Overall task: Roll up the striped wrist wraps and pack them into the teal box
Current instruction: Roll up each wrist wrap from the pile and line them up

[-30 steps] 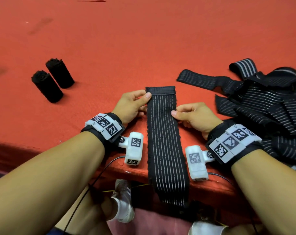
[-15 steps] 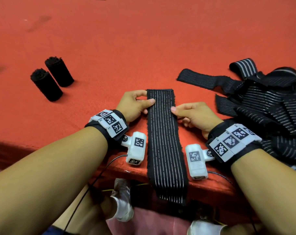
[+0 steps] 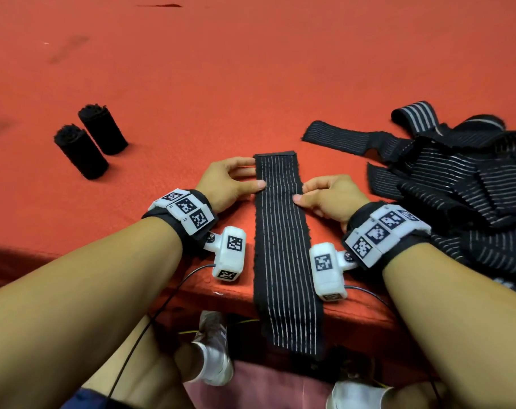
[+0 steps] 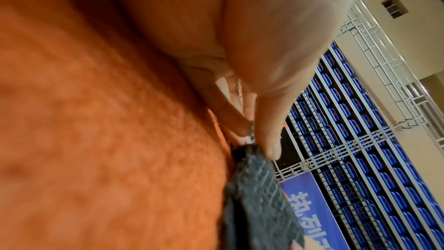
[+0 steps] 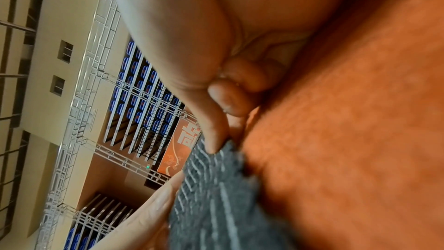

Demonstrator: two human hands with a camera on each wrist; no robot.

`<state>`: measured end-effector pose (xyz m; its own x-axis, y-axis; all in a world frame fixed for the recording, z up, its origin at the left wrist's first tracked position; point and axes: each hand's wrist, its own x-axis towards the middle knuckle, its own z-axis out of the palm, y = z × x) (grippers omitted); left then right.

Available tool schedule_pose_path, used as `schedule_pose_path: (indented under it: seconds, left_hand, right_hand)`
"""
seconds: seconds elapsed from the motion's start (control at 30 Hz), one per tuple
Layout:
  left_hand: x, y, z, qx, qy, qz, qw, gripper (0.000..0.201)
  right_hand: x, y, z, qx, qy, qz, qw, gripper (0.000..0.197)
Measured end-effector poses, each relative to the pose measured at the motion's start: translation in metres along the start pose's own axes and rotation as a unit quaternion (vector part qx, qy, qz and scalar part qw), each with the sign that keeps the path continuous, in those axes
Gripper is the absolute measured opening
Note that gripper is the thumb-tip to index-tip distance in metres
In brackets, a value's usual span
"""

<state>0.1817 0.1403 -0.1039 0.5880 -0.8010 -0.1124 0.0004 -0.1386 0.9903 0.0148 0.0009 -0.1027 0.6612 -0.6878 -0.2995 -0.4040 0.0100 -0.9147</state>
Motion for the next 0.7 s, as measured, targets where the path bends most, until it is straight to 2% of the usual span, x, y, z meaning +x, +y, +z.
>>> schedule_pose_path:
  seconds: [0.1,0.23,0.43,0.5,0.6,0.7]
  left_hand:
    - [-0.004,0.000,-0.004,0.012,0.004,0.016,1.000,0.055]
    - [-0.008,-0.001,-0.008,-0.014,0.007,0.007,1.000,0.058]
    - [-0.022,0.000,-0.001,0.060,-0.040,-0.010,0.997,0.038]
    - [-0.031,0.000,0.003,0.064,-0.043,-0.019,0.997,0.037]
    - [-0.051,0.002,0.009,0.081,-0.041,-0.026,0.996,0.050]
    - [-0.073,-0.001,0.015,0.097,-0.037,-0.028,0.994,0.067]
  right_hand:
    - [0.005,0.003,0.001,0.004,0.028,0.016,0.999,0.020]
    - [0.005,0.006,0.001,0.028,0.058,0.015,0.998,0.020]
    - [0.001,0.002,-0.001,0.011,0.056,0.019,0.998,0.018]
    - [-0.001,0.001,0.000,0.002,0.053,0.015,0.998,0.017]
    - [-0.005,0.000,-0.001,-0.017,0.039,0.000,0.999,0.017]
    - [-0.014,-0.001,-0.005,-0.013,-0.016,-0.022,1.000,0.015]
